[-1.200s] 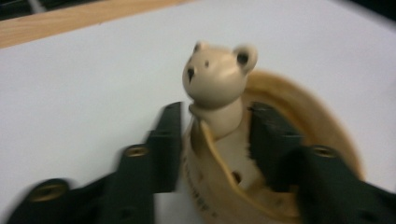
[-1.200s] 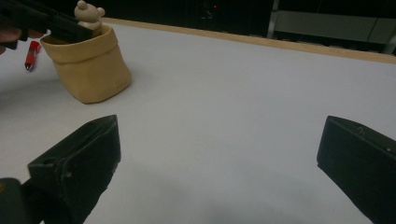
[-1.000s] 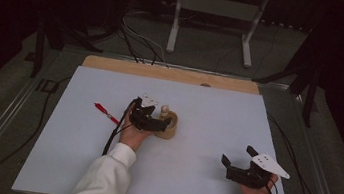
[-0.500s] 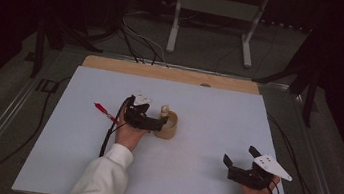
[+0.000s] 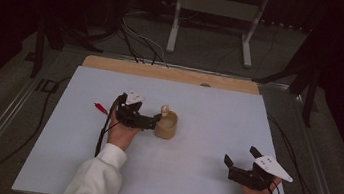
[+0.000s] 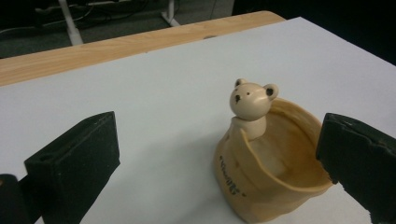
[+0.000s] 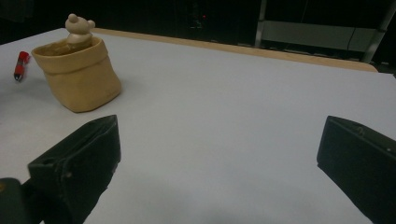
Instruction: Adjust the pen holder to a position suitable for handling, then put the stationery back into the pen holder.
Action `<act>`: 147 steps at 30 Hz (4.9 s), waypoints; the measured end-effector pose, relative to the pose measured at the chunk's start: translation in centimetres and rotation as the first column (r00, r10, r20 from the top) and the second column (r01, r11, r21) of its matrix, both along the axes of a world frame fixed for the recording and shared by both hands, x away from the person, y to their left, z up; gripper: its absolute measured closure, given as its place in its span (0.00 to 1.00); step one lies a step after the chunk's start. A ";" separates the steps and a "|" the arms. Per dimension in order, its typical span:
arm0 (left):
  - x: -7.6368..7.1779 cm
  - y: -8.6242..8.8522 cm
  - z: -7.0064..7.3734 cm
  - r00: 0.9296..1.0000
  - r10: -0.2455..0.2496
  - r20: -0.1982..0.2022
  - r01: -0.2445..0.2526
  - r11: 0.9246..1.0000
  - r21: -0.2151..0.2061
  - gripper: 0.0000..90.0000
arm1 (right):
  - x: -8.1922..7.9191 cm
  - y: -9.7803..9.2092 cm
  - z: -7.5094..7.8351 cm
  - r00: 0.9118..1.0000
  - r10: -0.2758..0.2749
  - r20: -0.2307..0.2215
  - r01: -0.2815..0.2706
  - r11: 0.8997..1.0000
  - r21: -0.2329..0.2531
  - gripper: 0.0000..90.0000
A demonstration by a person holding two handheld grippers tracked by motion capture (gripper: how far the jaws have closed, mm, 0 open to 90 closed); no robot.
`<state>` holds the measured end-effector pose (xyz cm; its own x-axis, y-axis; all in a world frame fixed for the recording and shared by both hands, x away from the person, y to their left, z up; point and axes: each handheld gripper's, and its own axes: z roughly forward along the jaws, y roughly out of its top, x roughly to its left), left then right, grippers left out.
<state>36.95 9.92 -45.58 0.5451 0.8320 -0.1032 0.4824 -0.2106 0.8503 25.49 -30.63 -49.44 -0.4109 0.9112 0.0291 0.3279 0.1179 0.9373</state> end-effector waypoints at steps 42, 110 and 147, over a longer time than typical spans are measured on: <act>-0.2 6.1 -1.8 0.992 0.075 -0.098 -0.064 0.991 0.114 0.00 | 0.0 0.0 -0.1 1.000 -0.001 -0.006 0.001 1.000 -0.002 0.00; -1.5 8.4 -4.5 0.921 0.321 -0.222 -0.285 0.942 0.176 0.91 | 0.0 0.0 -0.1 1.000 -0.008 -0.016 0.008 1.000 -0.004 0.00; -2.7 6.7 2.3 0.987 0.127 -0.103 -0.118 0.989 0.087 0.90 | 0.0 0.0 -0.1 1.000 -0.007 -0.015 0.007 1.000 -0.004 0.00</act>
<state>34.26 16.59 -43.31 0.4282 0.8996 -0.0859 0.5969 -0.2102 0.7743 25.47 -30.63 -49.52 -0.4039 0.9142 0.0318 0.3427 0.1190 0.9319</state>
